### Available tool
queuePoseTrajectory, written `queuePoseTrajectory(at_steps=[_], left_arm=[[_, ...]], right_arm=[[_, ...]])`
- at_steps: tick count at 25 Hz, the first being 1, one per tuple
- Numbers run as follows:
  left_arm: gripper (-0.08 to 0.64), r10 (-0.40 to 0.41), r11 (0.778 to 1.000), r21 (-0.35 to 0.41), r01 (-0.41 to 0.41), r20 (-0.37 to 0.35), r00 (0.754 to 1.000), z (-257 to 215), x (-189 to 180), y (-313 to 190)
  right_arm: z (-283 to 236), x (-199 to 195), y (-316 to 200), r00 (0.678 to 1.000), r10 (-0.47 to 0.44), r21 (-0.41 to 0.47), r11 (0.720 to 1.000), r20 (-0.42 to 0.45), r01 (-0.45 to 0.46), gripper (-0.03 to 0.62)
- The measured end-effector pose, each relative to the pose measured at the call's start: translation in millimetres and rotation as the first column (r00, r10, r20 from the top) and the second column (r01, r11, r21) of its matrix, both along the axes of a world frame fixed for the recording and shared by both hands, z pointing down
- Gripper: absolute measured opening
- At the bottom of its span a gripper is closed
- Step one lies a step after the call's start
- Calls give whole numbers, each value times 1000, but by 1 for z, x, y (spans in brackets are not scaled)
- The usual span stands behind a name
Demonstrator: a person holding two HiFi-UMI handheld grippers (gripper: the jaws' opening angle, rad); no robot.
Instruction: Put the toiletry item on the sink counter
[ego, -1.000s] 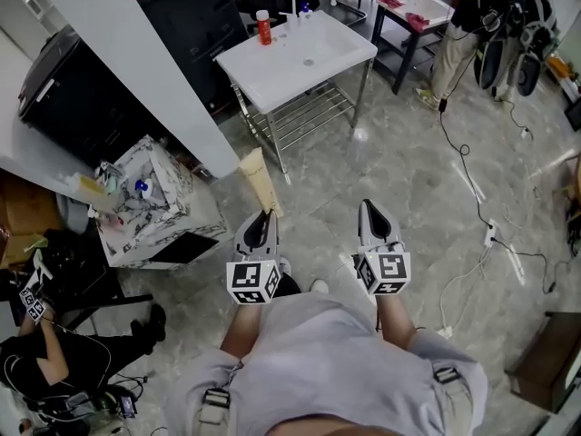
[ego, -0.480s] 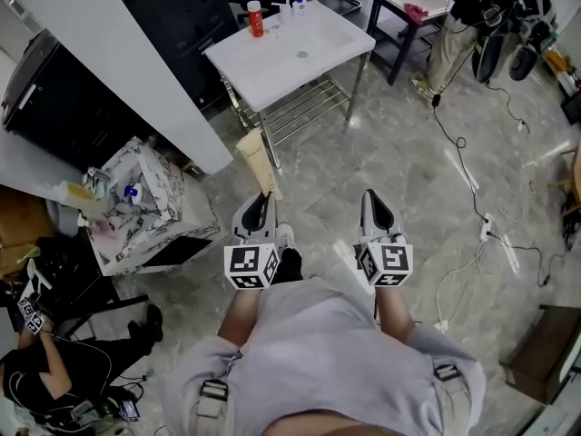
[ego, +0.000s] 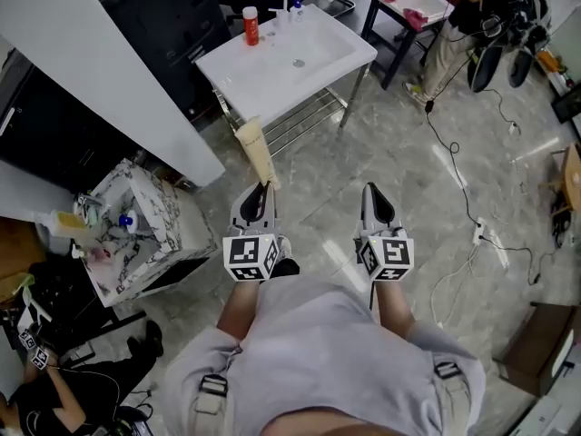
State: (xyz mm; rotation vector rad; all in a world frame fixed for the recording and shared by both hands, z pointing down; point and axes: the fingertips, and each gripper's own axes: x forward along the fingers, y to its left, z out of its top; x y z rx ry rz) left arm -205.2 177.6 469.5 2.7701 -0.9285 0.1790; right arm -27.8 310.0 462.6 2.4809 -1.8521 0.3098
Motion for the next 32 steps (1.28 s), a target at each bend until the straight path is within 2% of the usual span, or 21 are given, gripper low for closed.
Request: queuePoseTrajectory(at_steps=[7,16,32], left_arm=[[35,6,1000,-1,-6,-10,1000,-4,9,-81],[35,-16,1000,1,16,2,1000,1,-6,-160],[35,-33,999,-13,33,14,999,12,9,-215]], right_arm=[[-9,5,-84,1000,1,3,1000,-6,-1,5],[-8,-4,-170,1000,-17,20,1000,-3,17,3],[8,21,-229,1000,-23,8,1000,12,23,3]])
